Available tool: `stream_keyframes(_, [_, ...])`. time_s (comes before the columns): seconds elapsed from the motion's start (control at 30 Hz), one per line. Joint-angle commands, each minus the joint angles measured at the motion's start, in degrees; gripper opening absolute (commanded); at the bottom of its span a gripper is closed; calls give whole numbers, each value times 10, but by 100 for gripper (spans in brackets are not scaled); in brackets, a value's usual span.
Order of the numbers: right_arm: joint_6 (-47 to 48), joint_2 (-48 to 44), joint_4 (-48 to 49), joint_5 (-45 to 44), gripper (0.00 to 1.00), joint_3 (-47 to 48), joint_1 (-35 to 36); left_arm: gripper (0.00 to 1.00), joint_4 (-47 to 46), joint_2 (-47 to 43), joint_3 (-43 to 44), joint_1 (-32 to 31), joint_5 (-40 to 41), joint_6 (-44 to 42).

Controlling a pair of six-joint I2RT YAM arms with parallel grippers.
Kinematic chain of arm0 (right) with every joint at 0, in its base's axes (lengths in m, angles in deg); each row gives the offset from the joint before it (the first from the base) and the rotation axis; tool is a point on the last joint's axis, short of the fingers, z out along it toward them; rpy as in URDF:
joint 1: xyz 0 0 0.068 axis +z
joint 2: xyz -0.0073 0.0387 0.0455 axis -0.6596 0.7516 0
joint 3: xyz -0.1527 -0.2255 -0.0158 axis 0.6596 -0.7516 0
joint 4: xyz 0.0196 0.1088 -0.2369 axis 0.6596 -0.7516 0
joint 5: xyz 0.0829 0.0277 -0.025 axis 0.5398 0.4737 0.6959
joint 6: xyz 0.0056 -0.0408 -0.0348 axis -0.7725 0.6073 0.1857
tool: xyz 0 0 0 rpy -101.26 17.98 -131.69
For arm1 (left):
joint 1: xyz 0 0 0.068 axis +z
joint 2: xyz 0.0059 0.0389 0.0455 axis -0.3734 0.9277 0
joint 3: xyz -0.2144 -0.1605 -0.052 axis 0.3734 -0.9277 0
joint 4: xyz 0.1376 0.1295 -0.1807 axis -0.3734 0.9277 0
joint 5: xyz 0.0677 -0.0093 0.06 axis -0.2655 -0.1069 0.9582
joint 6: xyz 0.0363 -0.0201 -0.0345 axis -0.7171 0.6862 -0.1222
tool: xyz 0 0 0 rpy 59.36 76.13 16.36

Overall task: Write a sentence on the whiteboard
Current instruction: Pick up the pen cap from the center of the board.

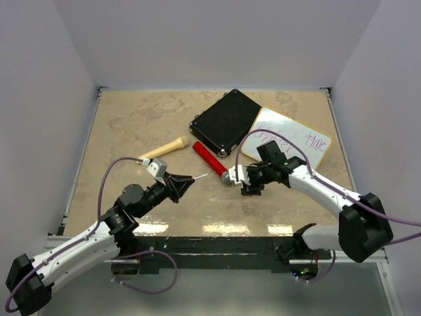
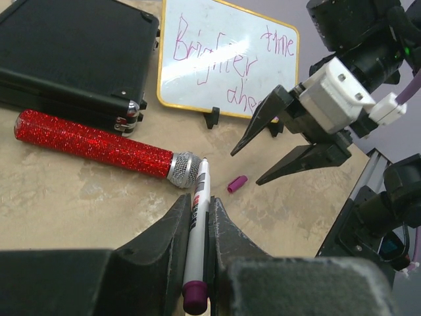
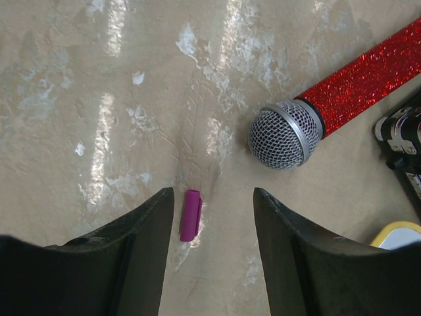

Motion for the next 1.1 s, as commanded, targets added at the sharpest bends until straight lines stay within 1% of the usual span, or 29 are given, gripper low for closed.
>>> stream_keyframes(0.0, [-29, 16, 61, -80, 53, -9, 13, 0, -48, -5, -16, 1, 24, 34])
stream_keyframes(0.1, [-25, 25, 61, -94, 51, -19, 15, 0, -60, -2, -27, 1, 25, 39])
stream_keyframes(0.23, [-10, 36, 65, -121, 51, -29, 22, 0, -75, -2, -43, 1, 30, 41])
stream_keyframes(0.47, [1, 72, 62, -141, 50, -37, 34, 0, -87, -6, -62, 1, 31, 45])
stream_keyframes(0.63, [8, 91, 56, -151, 45, -41, 39, 0, -94, -5, -68, 1, 30, 46])
stream_keyframes(0.77, [10, 104, 47, -153, 36, -39, 40, 0, -113, 3, -74, 1, 20, 48])
stream_keyframes(0.87, [9, 114, 42, -154, 26, -39, 40, 0, -127, 9, -78, 1, 13, 48])
stream_keyframes(0.97, [4, 128, 38, -160, 19, -35, 40, 0, -144, 17, -84, 2, 12, 49])
stream_keyframes(1.0, [2, 130, 37, -161, 15, -33, 40, 0, -149, 21, -85, 1, 12, 52])
stream_keyframes(1.07, [-3, 130, 32, -156, 11, -29, 41, 0, -171, 33, -91, 1, -5, 55])
